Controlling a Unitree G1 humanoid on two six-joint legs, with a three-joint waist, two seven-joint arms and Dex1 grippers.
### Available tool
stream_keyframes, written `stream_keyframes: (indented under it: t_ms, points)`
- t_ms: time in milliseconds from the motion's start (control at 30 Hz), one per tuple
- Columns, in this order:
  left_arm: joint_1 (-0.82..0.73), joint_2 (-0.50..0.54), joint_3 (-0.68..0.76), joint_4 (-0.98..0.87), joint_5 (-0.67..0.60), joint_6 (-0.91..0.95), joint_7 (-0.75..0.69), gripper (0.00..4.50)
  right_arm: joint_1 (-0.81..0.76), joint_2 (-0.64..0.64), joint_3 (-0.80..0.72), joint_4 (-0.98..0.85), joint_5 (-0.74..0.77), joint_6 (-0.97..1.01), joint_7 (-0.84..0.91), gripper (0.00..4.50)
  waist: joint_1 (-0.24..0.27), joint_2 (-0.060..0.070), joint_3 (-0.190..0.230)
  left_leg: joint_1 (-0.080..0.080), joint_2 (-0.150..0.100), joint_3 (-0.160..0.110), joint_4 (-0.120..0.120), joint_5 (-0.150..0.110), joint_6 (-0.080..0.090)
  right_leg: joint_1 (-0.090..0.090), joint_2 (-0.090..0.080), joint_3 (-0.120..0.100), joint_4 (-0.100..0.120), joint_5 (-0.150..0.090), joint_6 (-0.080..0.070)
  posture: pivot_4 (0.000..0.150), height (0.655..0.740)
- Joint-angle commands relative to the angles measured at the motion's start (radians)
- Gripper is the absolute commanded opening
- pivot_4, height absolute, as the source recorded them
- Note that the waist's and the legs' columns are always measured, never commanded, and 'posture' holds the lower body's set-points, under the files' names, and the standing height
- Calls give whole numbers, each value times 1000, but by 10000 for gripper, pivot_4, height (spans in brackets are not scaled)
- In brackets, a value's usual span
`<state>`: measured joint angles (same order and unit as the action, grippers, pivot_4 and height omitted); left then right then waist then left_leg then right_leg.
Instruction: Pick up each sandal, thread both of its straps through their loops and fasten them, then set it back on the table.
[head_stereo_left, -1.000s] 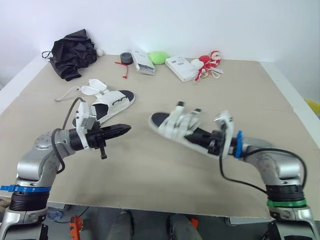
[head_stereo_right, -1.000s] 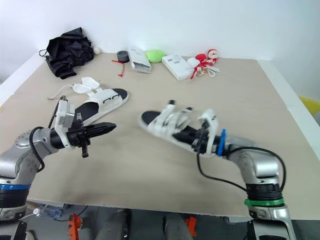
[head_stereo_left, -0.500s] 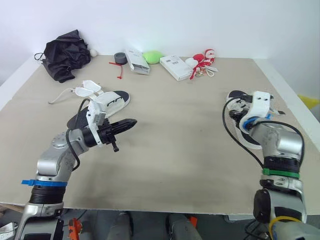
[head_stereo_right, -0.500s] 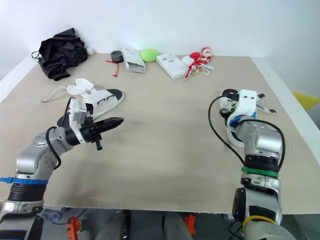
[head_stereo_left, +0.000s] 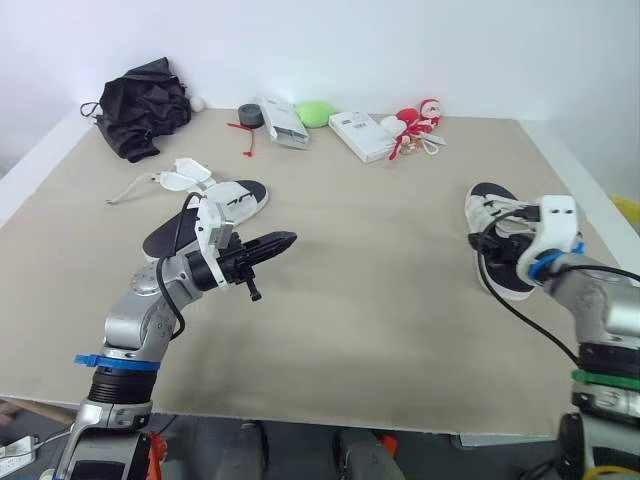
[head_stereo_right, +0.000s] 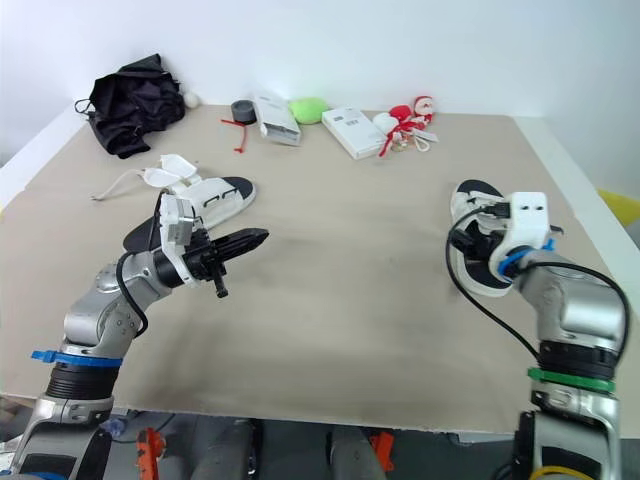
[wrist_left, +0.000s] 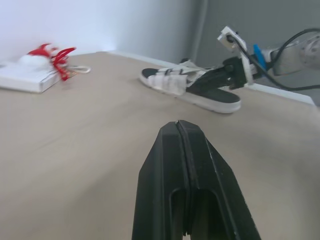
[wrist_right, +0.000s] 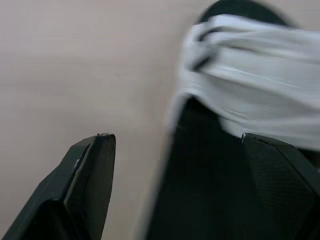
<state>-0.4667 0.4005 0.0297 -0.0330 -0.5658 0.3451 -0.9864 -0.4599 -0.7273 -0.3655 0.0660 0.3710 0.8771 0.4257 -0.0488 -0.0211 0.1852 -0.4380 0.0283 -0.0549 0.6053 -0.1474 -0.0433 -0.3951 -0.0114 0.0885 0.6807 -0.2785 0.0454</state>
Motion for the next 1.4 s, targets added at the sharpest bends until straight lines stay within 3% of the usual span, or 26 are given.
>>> stream_keyframes:
  t_ms: [33,200,400,467,500,600,667,767,1100,1400]
  points:
    - [-38,8,36,-19,-19,7,25,0,69,-81,-88,-143,49,23,68,43166,-1,0,0,0,0,0,0,0,0,0,0,0,0,-1,2,1500,7380]
    - [-57,17,97,3,-14,44,134,0,178,-91,-149,-375,234,58,219,43166,-5,0,0,1,2,0,1,1,1,1,2,0,0,-1,3,1500,7380]
    - [-32,62,171,67,17,40,219,0,184,-17,56,-505,281,41,240,43166,-6,-1,0,3,3,-1,2,1,1,3,4,0,0,0,3,1500,7380]
    - [-3,73,194,80,34,16,241,3966,135,38,117,-492,286,39,222,43833,-5,-1,0,2,3,-1,3,1,1,3,4,0,0,0,3,1500,7380]
    - [10,73,209,80,31,15,254,6284,121,52,137,-497,293,35,226,43833,-5,-1,0,2,3,0,3,1,1,2,3,1,0,1,4,1500,7380]
    - [40,76,244,79,30,34,307,18881,89,88,141,-524,365,48,250,43833,0,-2,0,1,3,-1,3,2,0,2,3,0,0,1,4,1500,7380]
    - [57,82,268,88,26,73,359,30717,87,106,135,-578,434,51,268,43833,7,-2,1,0,3,-2,3,2,0,2,3,-1,0,0,4,1500,7380]
    - [66,92,282,110,30,116,403,44230,90,113,147,-631,473,42,260,43833,9,-3,0,-1,3,-4,3,1,0,2,2,-4,0,-1,4,1500,7380]
    - [-80,98,213,273,128,119,447,44230,76,156,234,-691,486,35,169,43833,7,-4,0,0,3,-4,3,5,-3,2,2,-4,0,2,2,1500,7380]
    - [-263,70,73,533,275,98,440,44230,82,172,252,-703,476,18,121,43833,7,-4,0,-1,2,-4,2,5,-3,1,2,-4,0,2,3,1500,7380]
